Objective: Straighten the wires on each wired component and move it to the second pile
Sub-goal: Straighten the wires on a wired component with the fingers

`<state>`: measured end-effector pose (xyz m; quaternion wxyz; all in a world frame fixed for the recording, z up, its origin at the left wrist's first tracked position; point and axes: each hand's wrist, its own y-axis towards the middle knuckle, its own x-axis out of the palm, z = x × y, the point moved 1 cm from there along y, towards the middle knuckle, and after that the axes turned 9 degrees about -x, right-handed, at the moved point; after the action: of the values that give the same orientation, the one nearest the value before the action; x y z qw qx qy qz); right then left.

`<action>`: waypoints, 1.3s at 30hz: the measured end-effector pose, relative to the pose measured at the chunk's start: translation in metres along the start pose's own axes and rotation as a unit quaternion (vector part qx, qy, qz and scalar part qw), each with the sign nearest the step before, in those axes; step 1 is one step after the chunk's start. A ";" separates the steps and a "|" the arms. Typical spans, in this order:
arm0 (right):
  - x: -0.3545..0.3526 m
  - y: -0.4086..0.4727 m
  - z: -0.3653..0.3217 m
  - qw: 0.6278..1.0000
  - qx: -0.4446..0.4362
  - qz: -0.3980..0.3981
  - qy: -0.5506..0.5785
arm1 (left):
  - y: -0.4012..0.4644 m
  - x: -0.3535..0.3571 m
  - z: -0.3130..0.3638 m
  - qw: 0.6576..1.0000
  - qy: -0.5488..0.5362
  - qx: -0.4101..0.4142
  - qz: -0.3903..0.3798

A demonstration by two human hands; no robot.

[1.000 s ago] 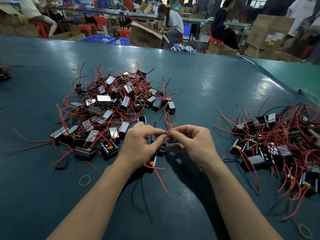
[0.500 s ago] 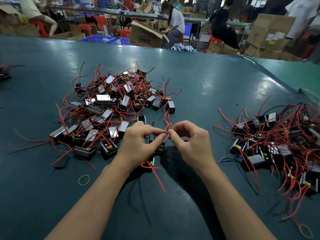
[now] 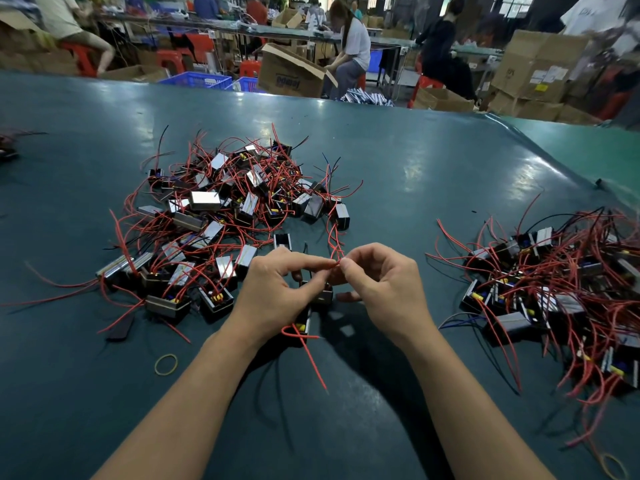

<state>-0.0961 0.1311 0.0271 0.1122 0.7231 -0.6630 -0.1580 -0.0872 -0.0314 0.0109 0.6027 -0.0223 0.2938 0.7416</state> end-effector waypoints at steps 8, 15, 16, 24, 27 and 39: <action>-0.001 -0.002 0.001 1.000 0.007 -0.008 0.014 | 0.000 -0.001 0.003 1.000 0.011 0.001 0.001; 0.001 -0.001 0.004 1.000 -0.005 0.003 0.004 | 0.000 0.000 0.002 0.999 -0.001 -0.027 -0.017; 0.001 -0.001 0.004 1.000 -0.007 0.003 0.008 | 0.000 0.000 0.002 0.999 -0.003 -0.027 -0.019; -0.001 0.000 0.007 0.994 -0.070 -0.013 -0.087 | 0.000 0.000 0.003 0.999 -0.008 -0.009 -0.034; -0.003 0.001 0.006 0.959 -0.180 -0.040 -0.216 | 0.000 0.000 0.004 0.999 0.006 -0.008 -0.041; -0.006 -0.001 0.006 0.940 -0.233 -0.077 -0.238 | -0.002 -0.005 0.007 0.998 0.010 0.005 -0.066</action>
<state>-0.0983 0.1371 0.0214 0.1039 0.6669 -0.5575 -0.4834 -0.0819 -0.0324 0.0180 0.6472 -0.0461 0.3014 0.6987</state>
